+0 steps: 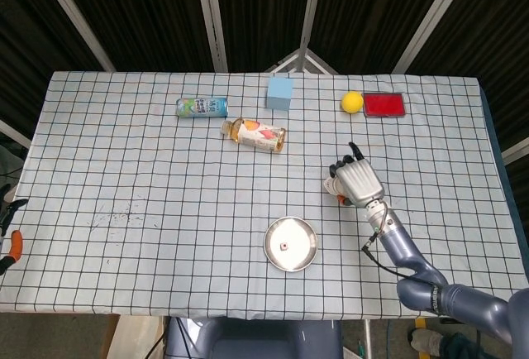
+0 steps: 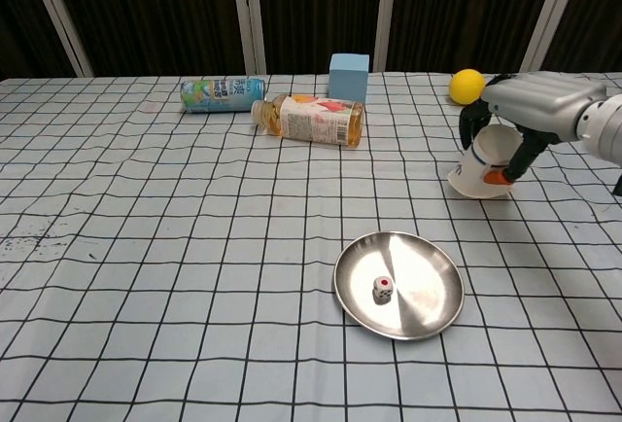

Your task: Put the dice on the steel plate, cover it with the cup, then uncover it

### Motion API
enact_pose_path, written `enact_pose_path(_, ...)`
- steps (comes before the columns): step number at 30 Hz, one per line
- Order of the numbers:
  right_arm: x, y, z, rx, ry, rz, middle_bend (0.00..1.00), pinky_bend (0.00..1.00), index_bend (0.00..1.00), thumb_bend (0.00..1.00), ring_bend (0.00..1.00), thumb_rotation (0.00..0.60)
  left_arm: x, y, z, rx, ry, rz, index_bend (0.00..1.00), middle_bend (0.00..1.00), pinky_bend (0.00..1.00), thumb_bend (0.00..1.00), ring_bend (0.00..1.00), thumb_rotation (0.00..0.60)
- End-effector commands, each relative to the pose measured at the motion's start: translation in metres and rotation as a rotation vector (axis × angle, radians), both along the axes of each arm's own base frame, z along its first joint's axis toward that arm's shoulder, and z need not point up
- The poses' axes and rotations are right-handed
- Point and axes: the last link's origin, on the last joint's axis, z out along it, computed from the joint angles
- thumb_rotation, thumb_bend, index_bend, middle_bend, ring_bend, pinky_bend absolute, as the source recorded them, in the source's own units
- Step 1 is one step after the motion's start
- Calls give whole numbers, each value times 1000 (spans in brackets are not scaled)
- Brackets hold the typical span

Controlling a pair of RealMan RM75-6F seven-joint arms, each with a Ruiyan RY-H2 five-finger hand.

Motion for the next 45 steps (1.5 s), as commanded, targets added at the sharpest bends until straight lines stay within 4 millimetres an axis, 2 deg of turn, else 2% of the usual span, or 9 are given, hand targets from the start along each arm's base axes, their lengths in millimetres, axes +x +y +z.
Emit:
enact_pose_path(1,-11,-3,3,14,44,-38,547,0,656,464,251,600,0,0,0,-2,0,2,190,0,0,838,0,600)
enact_pose_path(7,-19,-9,12,0,97,-92,148,0,359,295,58,600,-1,1,0,0,1,3,189,0,0,838,0,600)
enact_pose_path(11,-20,-11,19,13,122,-141,7,0,259,235,0,600,0,1,0,0,-2,1,190,0,0,838,0,600)
enact_pose_path(19,-9,2,54,15,35,-236,0,0,93,169,0,600,-1,1,0,0,-3,3,190,0,0,837,0,600)
enact_pose_path(26,2,62,111,-81,-163,-214,0,0,87,169,0,600,0,0,0,-3,-6,3,190,0,0,838,0,600)
enact_pose_path(30,-21,115,131,-186,-194,-234,0,0,87,170,0,600,1,-2,2,7,-10,0,190,0,0,837,0,600)
enact_pose_path(34,-44,157,134,-254,-192,-274,0,0,87,165,0,600,2,-4,4,17,-20,-2,190,0,0,837,0,600)
enact_pose_path(39,-63,183,135,-329,-191,-288,0,0,87,165,0,600,3,-6,7,27,-28,-11,190,0,0,837,0,600)
enact_pose_path(45,-78,197,136,-360,-140,-271,0,0,87,164,0,600,3,-10,14,57,-39,-16,190,0,0,837,0,600)
